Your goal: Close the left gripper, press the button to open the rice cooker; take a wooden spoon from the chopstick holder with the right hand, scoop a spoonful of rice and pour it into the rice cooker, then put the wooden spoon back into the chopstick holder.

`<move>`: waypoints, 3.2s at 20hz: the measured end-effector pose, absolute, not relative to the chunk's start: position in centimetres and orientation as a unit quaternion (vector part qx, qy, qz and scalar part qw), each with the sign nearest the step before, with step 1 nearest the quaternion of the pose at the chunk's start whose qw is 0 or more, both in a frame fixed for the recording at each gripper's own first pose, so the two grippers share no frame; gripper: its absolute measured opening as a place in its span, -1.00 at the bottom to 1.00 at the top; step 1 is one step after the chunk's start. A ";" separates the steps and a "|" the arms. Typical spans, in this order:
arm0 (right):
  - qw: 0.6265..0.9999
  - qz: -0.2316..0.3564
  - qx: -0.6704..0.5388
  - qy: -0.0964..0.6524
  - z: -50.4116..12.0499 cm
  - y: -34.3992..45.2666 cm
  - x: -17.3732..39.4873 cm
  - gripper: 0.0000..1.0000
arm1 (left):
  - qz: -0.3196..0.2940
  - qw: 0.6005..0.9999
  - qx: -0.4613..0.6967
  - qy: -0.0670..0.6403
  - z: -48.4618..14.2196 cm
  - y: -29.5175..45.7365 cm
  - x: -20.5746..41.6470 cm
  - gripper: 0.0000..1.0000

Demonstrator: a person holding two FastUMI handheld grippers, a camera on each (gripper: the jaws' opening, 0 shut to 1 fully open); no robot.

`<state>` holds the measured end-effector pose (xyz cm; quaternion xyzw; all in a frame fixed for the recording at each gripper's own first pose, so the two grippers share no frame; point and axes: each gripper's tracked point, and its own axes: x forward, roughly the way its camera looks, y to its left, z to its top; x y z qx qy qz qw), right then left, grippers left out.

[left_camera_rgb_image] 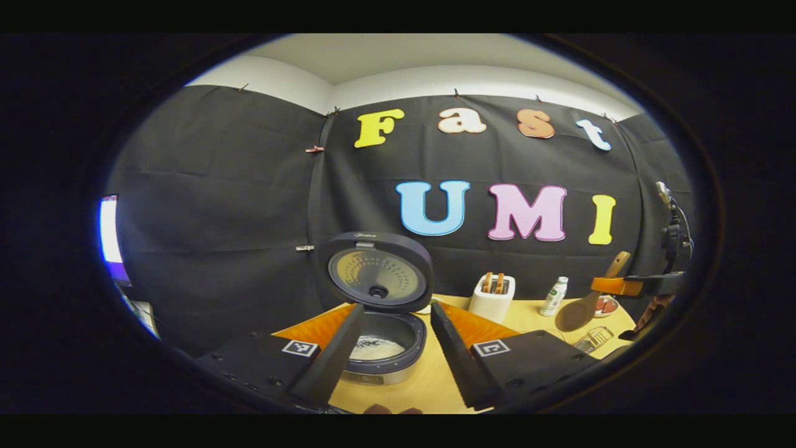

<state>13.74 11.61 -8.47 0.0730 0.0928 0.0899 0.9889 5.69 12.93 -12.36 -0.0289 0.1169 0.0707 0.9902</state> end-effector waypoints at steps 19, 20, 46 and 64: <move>0.990 -0.021 0.055 0.132 -13.4 -2.8 14.1 -0.80 | 0.061 0.990 -0.024 0.121 -12.3 9.9 7.2 0.52; 0.989 -0.023 0.053 0.134 -13.7 -3.1 14.0 -0.80 | 0.062 0.990 -0.023 0.122 -12.3 10.0 7.1 0.52; 0.962 -0.060 0.039 0.264 -25.0 -5.5 10.5 -0.72 | 0.070 0.990 -0.019 0.125 -12.2 10.0 5.6 0.52; 0.964 -0.164 0.071 0.198 -18.3 -11.6 10.0 0.05 | 0.059 0.990 -0.037 0.122 -12.4 10.2 7.7 0.52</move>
